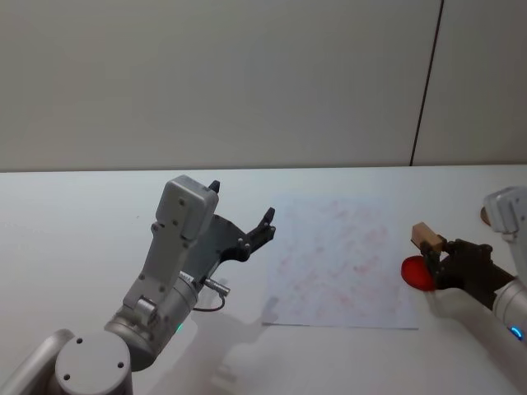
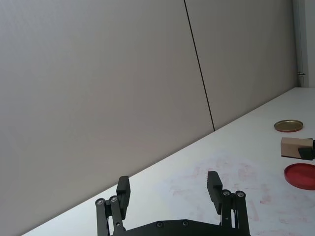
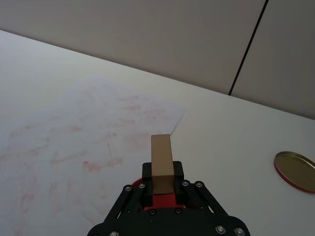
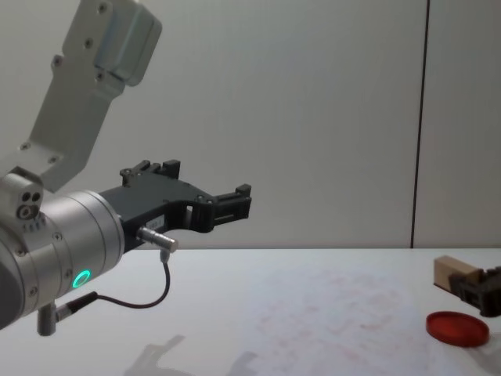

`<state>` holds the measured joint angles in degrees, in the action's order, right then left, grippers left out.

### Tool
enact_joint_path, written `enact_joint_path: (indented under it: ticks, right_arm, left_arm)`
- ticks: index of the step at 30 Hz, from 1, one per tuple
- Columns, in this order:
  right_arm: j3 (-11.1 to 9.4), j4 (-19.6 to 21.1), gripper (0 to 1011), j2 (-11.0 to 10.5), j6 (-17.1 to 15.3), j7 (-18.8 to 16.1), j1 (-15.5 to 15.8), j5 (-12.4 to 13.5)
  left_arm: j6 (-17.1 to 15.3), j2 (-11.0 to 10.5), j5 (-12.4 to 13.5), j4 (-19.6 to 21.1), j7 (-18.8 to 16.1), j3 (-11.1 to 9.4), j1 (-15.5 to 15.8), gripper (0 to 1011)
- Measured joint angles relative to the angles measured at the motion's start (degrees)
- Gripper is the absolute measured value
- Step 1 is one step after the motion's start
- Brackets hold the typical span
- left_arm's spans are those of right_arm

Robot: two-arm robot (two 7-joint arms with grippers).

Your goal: Use the one hand to pick up the stamp and affix it onto the A4 paper.

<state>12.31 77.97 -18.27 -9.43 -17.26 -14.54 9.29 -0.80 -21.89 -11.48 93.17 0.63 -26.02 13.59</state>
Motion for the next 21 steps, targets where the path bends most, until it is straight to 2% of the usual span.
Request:
enact_joint_path:
  ticks: [21]
  right_arm:
    - [-0.3,-4.34,217,0.09,0.32,-1.33,-1.12,1.25]
  left_arm:
    - [0.0,0.0,0.0,0.0,0.0,0.0,0.0,993]
